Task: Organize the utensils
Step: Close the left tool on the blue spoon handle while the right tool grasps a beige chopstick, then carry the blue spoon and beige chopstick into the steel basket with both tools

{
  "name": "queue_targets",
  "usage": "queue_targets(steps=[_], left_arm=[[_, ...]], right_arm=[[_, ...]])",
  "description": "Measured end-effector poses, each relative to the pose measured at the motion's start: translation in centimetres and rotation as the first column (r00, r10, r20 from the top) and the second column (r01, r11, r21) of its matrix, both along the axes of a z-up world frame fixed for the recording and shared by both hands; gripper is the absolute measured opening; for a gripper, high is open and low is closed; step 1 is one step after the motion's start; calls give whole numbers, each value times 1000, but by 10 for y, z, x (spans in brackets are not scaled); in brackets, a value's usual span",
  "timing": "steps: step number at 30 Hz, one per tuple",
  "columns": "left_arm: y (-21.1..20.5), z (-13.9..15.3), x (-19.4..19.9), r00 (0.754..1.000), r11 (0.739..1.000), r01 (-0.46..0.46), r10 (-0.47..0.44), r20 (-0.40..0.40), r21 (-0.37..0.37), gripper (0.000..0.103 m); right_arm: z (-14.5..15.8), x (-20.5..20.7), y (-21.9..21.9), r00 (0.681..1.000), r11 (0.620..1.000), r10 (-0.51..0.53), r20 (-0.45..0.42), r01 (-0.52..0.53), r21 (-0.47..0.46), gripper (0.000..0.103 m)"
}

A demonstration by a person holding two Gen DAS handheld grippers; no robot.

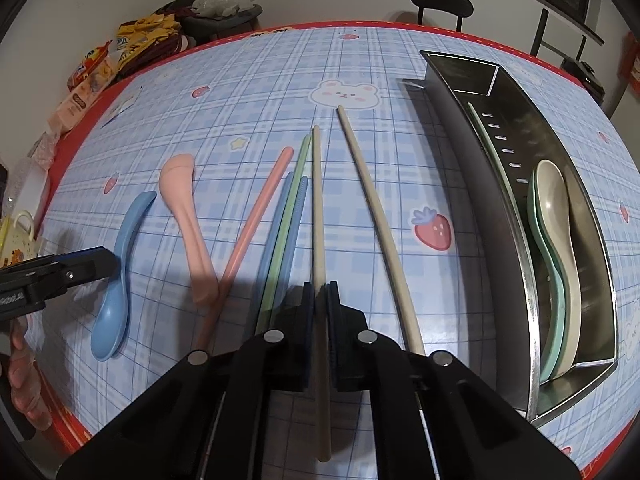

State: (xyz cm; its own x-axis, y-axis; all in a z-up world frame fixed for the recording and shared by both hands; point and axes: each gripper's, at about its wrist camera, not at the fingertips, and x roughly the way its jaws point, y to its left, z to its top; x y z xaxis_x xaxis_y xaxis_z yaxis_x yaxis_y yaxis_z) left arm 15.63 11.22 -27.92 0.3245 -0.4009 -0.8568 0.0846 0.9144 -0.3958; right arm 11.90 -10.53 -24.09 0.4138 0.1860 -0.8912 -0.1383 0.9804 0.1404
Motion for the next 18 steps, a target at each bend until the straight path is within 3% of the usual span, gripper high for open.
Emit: queue_targets(steps=[6,12,16,18], left_arm=[[-3,-5,8,1000,1000,-19,18,-13,-19,35],[-16,-4,9,1000,999,-10,10,12,44,33],[-21,-6,8,1000,997,-12,12,4,77,19],[-23,-5,3,1000,996,-16,16,3,85,19]], right_arm=[[-1,1,-1,1000,1000,5,-4,-5,15,7],[0,-1,-2,1000,1000,25,7,-26,8,7],[0,-2,2,999,999,39,18,-38,-18,7],[0,-3,4,999,999,46,23,-45,-27,7]])
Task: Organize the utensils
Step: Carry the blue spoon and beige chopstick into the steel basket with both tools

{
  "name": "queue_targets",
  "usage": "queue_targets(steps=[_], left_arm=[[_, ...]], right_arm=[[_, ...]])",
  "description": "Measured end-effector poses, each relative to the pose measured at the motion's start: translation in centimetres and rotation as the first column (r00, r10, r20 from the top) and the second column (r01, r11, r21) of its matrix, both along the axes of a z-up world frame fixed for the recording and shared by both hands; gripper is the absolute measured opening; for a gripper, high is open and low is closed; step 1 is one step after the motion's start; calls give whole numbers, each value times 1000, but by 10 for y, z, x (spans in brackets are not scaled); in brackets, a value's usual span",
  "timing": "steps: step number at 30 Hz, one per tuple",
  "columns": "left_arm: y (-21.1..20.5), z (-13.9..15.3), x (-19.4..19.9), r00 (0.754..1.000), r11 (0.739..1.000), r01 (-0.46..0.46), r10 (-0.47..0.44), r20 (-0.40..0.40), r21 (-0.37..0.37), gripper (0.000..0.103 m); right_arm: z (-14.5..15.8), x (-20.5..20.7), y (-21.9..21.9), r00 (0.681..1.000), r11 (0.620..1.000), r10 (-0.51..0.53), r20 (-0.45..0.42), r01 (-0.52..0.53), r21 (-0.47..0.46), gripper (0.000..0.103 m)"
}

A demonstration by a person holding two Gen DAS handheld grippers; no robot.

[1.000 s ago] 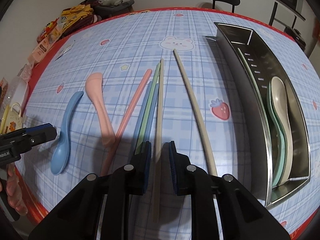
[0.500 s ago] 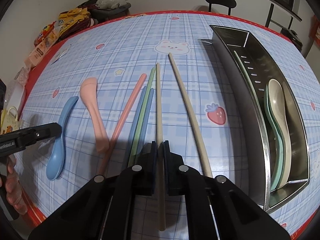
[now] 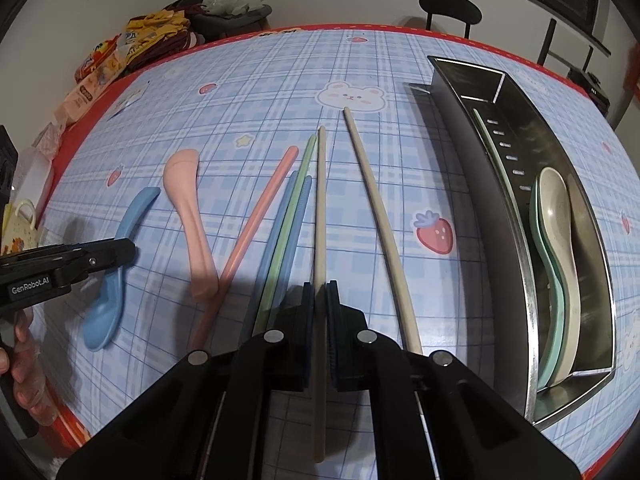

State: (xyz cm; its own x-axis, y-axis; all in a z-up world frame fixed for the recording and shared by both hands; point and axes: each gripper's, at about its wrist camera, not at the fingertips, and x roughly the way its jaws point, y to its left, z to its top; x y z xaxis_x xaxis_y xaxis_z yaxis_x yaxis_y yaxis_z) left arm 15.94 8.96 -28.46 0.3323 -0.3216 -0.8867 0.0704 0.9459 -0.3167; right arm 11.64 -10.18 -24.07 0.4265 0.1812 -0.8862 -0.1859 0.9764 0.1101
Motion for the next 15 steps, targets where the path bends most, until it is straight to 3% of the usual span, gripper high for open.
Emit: queue_targets(steps=[8,15], left_arm=[[2,9,-31,1000,999,-2,2,-3,-44,19],[13,24,-56,1000,994,-13,13,7,-108,19]], right_arm=[[1,-1,-9,999,997,-18,-42,21,75,7],[12,-29,-23,996,984,-78,-42,84,157,6]])
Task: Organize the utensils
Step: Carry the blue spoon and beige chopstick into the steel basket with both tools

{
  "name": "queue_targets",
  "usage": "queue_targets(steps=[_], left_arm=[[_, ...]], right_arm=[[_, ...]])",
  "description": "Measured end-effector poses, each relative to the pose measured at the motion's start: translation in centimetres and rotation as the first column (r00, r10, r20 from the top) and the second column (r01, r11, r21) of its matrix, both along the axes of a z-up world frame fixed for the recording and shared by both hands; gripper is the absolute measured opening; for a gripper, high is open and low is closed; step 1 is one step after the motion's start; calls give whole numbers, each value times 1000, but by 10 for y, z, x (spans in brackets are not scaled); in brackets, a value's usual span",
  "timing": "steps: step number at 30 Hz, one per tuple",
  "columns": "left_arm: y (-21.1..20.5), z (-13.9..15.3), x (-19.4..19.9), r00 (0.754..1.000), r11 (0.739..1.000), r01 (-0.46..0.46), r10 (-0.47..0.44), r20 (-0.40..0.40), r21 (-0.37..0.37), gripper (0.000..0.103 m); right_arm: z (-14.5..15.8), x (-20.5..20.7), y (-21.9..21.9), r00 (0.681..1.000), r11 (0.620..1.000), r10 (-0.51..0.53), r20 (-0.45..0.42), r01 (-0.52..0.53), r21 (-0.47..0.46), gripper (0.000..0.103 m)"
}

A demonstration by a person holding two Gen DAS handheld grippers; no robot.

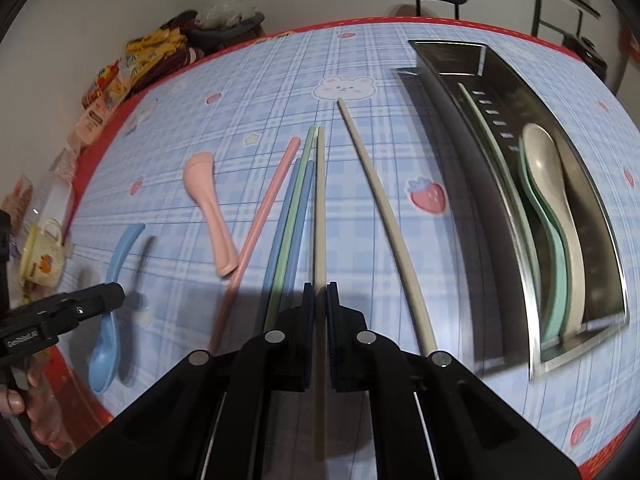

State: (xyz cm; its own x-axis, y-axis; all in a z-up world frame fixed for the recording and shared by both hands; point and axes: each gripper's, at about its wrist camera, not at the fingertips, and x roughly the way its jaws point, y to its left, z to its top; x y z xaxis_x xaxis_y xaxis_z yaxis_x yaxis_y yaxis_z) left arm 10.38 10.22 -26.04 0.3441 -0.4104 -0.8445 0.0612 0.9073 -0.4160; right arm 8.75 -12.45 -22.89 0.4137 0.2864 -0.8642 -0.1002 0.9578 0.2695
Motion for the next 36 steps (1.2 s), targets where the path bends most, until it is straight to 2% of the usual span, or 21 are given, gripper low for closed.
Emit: queue_targets(steps=[6,19,26,36], left_arm=[[-6,6,-14,999,999,34,-34,4,-31,19],[-49,18,-14,994,992,106,-105,26,-74,19],[-75,26,-3,995,991,102,-100,24,-91,19],[-129,43,25,997,989,74,-69,44,-126,19]], right_arm=[[16,-27,-16,997,995,-72,18,71,71,7],[39,-61,-62,986,985,-162,37,160,60,7],[50,-50,-95,984,984,-173,50,171,54,7],[52,-6,-134,990,991,-128,57,125,56,7]])
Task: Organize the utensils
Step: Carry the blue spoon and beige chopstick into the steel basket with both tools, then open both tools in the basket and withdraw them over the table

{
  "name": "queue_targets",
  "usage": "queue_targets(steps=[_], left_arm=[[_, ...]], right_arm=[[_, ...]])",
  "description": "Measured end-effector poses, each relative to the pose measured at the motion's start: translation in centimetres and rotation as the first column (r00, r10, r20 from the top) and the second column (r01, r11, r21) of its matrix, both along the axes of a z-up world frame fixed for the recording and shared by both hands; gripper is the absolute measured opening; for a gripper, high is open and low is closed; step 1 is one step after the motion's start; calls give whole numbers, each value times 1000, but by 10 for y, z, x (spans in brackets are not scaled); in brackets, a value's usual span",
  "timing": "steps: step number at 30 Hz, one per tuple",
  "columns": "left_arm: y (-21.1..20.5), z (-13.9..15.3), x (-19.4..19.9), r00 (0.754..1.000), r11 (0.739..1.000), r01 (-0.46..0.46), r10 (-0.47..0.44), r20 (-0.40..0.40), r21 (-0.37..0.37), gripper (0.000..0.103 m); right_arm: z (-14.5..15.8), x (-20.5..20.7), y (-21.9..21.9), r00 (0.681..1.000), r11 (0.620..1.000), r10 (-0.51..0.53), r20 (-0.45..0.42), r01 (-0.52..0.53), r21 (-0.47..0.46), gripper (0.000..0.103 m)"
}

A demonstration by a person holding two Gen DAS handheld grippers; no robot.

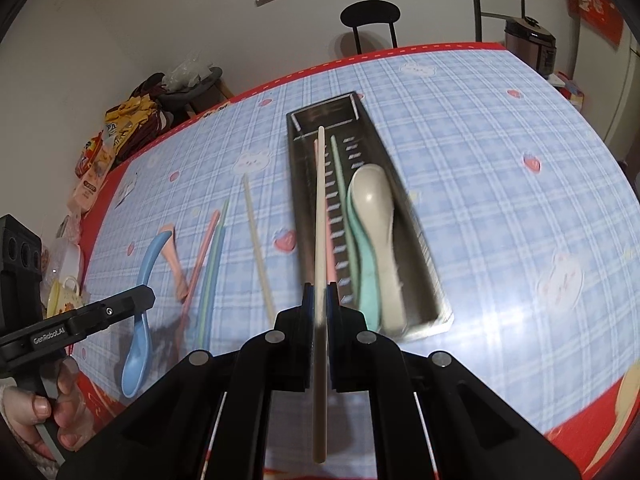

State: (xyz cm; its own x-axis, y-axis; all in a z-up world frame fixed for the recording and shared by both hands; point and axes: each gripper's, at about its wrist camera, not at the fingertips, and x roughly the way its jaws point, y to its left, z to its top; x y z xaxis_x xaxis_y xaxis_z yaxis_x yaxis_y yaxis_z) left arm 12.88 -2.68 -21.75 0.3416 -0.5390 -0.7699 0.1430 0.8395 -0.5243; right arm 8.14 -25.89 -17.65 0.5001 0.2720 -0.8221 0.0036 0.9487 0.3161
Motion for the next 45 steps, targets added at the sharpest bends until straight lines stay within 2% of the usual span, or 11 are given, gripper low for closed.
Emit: queue_targets(steps=[10,16,25,31,32,35,39,41,42,44,45], left_arm=[[-72,3,39,1000,999,-24,24,11,-27,19],[-101,-12,56,997,997,-71,70,-26,-35,19],[-118,-36,71,988,991,-132,131,-79,-15,19],[-125,-39,76,987,991,-137,135,-87,-11,19],[-124,-38,77,986,990,-142,141,-88,-11,26],[-109,-29,76,983,984,-175,173,-67,-22,37],[-82,-10,70,974,974,-227,227,-10,19,52],[-66,-1,64,967,966,-254,253,28,47,64],[-61,2,61,964,962,-265,263,40,60,67],[-46,8,55,956,952,-291,286,67,96,79],[-38,9,54,954,949,-297,291,71,104,83]], right_arm=[[-3,46,-35,998,997,68,1,-68,37,7],[-7,65,-40,992,990,126,9,-127,58,7],[-20,78,-43,985,982,170,-11,-168,91,7],[-29,85,-38,980,975,198,-26,-194,105,7],[-31,86,-37,979,975,201,-29,-197,107,7],[-36,91,-30,976,971,215,-42,-209,116,7],[-35,95,-21,973,969,229,-40,-224,107,13],[-31,94,-18,973,970,230,-29,-227,92,36],[-29,93,-17,973,970,230,-26,-227,89,41],[-26,92,-16,974,971,227,-25,-224,83,57],[-24,90,-15,974,971,226,-26,-223,82,61]])
